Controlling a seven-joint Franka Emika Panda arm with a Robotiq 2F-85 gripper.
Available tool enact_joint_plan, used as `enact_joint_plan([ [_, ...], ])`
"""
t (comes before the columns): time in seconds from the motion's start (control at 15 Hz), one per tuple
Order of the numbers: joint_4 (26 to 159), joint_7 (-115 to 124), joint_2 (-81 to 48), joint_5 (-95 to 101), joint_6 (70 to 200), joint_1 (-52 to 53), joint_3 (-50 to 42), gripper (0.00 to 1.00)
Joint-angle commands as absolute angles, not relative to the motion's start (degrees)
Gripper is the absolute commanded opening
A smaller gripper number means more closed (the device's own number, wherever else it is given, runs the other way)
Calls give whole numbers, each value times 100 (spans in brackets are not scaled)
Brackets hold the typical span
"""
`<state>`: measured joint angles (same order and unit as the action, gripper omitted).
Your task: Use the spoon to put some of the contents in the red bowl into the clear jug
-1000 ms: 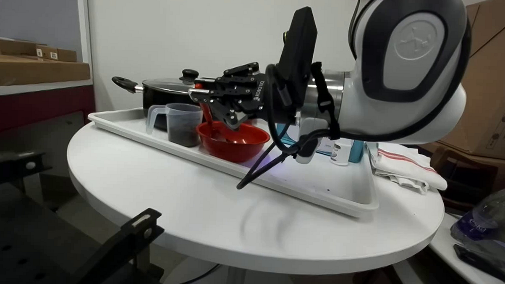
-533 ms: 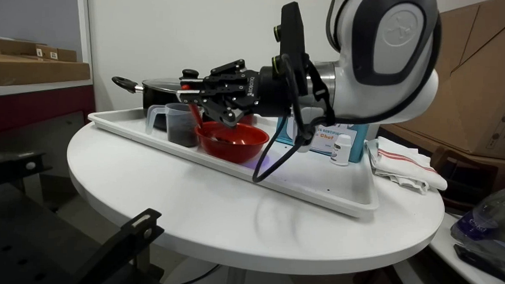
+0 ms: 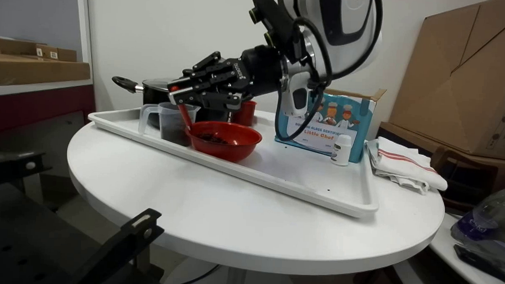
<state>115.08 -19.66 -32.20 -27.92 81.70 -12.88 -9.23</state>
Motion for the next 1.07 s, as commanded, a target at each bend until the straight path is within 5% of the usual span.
enact_joint_plan([
  [0.0,11553,-1714,-2914,-2173,8503,-1155,-825,10],
  [1.0,11756,-828,-2653,-681,10057,-875,-761,10],
])
